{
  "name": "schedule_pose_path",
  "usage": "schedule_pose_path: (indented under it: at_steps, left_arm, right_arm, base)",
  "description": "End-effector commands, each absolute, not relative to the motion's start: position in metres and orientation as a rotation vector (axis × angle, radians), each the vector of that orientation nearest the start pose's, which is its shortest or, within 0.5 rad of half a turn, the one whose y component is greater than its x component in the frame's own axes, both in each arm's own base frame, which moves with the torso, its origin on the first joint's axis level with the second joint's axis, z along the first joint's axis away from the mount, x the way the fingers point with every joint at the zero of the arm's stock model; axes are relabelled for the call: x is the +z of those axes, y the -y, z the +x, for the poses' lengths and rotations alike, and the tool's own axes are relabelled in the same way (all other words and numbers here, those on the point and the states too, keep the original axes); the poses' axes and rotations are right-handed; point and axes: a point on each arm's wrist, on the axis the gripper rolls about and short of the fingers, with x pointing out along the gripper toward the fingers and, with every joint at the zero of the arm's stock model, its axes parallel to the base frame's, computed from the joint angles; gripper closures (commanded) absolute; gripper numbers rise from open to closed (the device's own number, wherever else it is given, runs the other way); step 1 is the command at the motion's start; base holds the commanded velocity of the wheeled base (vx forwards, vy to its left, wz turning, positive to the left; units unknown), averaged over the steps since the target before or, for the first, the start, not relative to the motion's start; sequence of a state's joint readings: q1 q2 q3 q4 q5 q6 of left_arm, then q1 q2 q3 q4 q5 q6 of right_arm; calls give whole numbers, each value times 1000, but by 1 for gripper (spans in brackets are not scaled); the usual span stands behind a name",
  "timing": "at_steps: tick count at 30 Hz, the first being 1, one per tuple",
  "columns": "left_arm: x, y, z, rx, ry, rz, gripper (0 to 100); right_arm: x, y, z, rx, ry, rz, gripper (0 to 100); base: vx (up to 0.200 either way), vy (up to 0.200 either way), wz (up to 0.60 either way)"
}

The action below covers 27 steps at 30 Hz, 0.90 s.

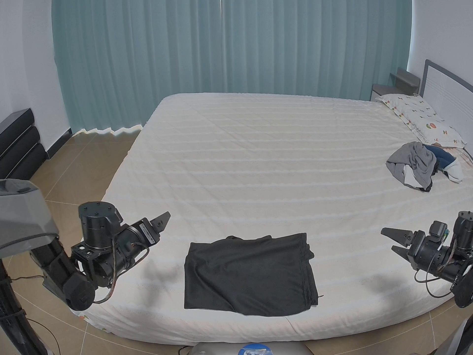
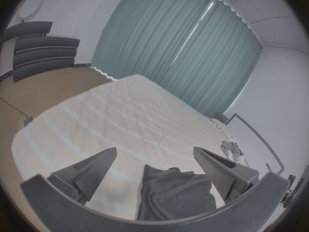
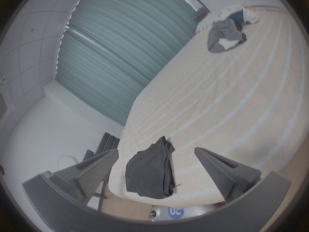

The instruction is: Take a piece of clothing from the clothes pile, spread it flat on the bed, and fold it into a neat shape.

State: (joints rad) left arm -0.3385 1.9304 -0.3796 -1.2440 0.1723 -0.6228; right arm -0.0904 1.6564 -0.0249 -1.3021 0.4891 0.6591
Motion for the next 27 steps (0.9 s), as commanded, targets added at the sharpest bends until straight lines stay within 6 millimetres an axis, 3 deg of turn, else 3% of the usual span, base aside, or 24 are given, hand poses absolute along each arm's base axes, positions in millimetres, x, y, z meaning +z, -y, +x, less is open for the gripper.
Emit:
schedule_pose_path:
  at_steps: [1, 9, 13, 19, 27]
  left_arm:
    - [129, 68, 222, -69, -141, -501, 0]
    - [148, 55, 191, -6, -36, -433, 0]
    - [155, 49, 174, 16, 14, -405, 0]
    - [165, 35, 134, 64, 112, -300, 0]
    - [170, 19, 91, 176, 221, -189, 0]
  right_arm:
    - [130, 8, 125, 282, -237, 542, 0]
    - [161, 2, 79, 301, -139, 428, 0]
    - [165, -2, 58, 310, -152, 417, 0]
    - [153, -9, 21, 381, -152, 229, 0]
    - [142, -10, -8, 472, -118, 179, 0]
  base:
    - [0, 0, 0]
    - [0, 0, 0]
    - [0, 0, 0]
    - [0, 0, 0]
    - [0, 0, 0]
